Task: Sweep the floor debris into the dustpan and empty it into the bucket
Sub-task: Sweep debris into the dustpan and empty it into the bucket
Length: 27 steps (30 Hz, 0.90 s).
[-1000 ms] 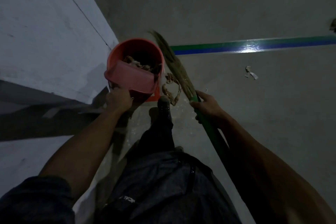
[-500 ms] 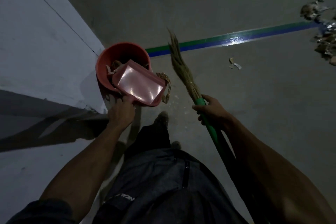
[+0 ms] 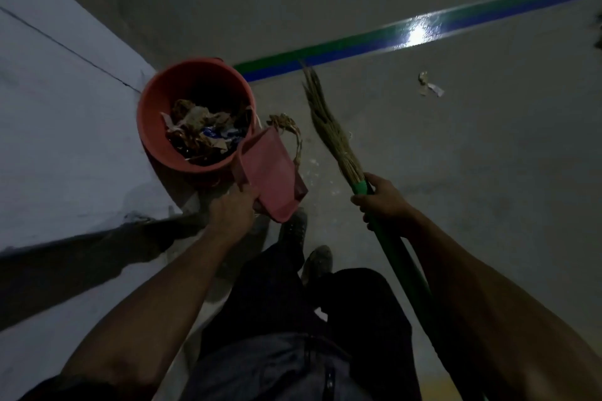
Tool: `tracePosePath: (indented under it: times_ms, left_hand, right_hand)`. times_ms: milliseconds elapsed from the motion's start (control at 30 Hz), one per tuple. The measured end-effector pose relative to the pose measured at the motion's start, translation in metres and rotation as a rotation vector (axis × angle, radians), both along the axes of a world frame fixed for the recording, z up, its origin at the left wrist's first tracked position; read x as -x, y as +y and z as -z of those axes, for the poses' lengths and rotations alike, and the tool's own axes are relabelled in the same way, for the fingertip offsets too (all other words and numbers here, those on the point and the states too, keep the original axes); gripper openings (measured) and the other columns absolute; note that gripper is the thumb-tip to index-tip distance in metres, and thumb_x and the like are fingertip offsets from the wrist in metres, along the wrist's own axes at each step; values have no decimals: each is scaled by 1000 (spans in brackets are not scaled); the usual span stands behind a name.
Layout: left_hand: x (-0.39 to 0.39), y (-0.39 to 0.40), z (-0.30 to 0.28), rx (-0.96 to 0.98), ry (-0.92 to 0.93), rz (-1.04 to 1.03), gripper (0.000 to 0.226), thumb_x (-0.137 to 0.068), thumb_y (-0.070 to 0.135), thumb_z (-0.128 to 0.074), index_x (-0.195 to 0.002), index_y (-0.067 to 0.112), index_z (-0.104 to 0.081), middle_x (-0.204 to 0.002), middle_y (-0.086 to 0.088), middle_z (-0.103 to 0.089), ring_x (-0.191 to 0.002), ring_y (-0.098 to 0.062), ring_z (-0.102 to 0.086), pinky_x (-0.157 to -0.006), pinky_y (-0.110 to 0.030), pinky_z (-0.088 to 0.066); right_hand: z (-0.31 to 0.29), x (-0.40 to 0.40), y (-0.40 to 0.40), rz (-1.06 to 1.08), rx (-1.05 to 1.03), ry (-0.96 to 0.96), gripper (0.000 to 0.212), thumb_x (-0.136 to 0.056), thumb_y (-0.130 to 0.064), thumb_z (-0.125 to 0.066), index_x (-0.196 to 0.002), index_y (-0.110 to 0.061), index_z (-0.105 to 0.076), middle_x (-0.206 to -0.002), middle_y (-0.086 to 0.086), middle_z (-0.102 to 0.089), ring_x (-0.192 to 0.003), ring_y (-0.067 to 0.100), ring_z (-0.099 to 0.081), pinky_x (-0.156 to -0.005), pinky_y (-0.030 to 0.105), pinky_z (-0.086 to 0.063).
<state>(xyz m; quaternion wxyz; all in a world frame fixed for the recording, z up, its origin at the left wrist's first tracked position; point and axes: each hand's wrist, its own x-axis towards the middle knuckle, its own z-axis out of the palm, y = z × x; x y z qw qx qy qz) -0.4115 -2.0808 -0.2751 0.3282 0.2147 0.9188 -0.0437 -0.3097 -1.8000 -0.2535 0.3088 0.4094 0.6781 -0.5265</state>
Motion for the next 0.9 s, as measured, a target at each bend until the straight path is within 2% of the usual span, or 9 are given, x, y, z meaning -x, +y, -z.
tracePosePath:
  times_ms: [167, 267, 367, 467, 533, 667, 800, 900]
  left_hand:
    - [12, 4, 70, 119, -82, 42, 45, -96, 27, -44, -137, 8, -40, -125, -17, -52, -108, -32, -58, -87, -37, -45]
    - [13, 5, 114, 194, -99, 71, 47, -96, 28, -43, -137, 7, -39, -127, -16, -52, -108, -33, -59, -87, -37, -45]
    - [15, 6, 156, 230, -115, 40, 43, -97, 24, -41, -136, 7, -40, -127, -17, -52, -108, -34, -59, -86, -39, -47]
    - [16, 10, 192, 251, -121, 5, 43, -97, 23, -43, -135, 5, -41, -127, -19, -52, -108, -36, -58, -86, -40, -46]
    - [18, 14, 212, 250, -115, -1, 44, -96, 25, -45, -133, 3, -42, -125, -21, -53, -107, -39, -58, -85, -42, -46]
    - [26, 20, 241, 233, -110, 0, 44, -94, 29, -48, -129, 3, -44, -122, -23, -54, -106, -42, -58, -85, -43, -46]
    - [35, 30, 256, 210, -74, -7, 36, -95, 24, -48, -126, 5, -47, -121, -20, -56, -106, -40, -58, -84, -42, -47]
    - [43, 37, 258, 171, -85, -39, 37, -97, 26, -46, -127, 5, -48, -125, -20, -54, -112, -41, -55, -88, -46, -46]
  right_hand:
    - [71, 30, 5, -112, -6, 6, 56, -90, -13, -64, -142, -20, -43, -101, 10, -59, -66, 26, -65, -51, 33, -58]
    - [124, 46, -1, -175, 19, 11, 57, -89, -13, -64, -142, -23, -44, -95, 5, -59, -61, 25, -64, -44, 29, -53]
    - [177, 57, -12, -263, 46, 30, 60, -89, -13, -63, -144, -24, -42, -100, 6, -58, -59, 22, -63, -39, 22, -48]
    - [227, 60, -23, -345, 72, 27, 54, -89, -12, -63, -139, -18, -46, -102, 8, -59, -59, 18, -61, -37, 19, -45]
    - [257, 59, -26, -362, 93, -12, 50, -89, -12, -64, -136, -15, -47, -94, 5, -59, -58, 18, -61, -37, 20, -46]
    - [303, 51, -15, -230, 86, -135, 56, -90, -13, -67, -142, -11, -44, -87, 7, -58, -60, 24, -63, -46, 33, -55]
    - [325, 37, 22, -12, -5, -174, 61, -88, -15, -69, -144, -19, -45, -83, 9, -59, -49, 23, -61, -40, 27, -49]
    - [322, 29, 63, 108, -78, -188, 59, -87, -16, -71, -142, -22, -48, -83, 9, -59, -53, 26, -61, -42, 28, -50]
